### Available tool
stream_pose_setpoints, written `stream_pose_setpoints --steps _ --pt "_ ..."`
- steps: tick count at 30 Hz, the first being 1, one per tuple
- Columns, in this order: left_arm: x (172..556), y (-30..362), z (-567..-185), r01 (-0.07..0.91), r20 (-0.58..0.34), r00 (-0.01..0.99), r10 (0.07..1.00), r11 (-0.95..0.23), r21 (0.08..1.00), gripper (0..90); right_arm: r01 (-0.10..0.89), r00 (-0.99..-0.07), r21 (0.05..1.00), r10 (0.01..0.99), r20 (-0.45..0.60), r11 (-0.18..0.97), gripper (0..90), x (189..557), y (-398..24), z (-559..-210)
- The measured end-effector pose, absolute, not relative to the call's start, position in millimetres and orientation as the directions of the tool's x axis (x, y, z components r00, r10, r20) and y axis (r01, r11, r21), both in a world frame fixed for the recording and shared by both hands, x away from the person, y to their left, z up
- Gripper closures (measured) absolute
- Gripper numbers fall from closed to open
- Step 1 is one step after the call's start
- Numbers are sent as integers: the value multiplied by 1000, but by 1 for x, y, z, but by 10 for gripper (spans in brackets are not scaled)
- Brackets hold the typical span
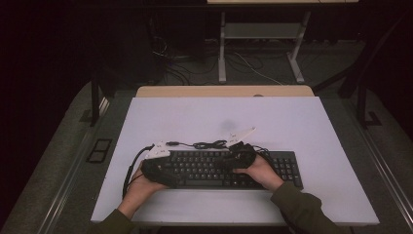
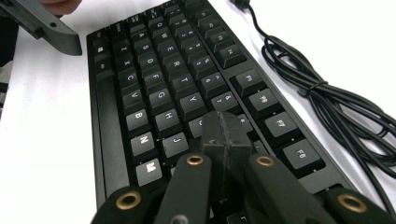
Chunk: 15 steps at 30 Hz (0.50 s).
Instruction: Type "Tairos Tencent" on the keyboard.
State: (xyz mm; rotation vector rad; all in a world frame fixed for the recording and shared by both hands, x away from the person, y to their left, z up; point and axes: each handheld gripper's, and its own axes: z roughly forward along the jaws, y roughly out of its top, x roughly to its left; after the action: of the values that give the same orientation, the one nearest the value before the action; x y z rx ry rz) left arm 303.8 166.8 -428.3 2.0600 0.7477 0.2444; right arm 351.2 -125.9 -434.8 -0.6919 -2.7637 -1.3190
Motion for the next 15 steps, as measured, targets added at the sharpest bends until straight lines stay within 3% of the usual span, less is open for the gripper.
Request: stream_pose_setpoints --steps 15 --pt "303 166 -428 415 -108 798 593 -411 812 0 389 -903 731 389 182 561 892 350 -124 -436"
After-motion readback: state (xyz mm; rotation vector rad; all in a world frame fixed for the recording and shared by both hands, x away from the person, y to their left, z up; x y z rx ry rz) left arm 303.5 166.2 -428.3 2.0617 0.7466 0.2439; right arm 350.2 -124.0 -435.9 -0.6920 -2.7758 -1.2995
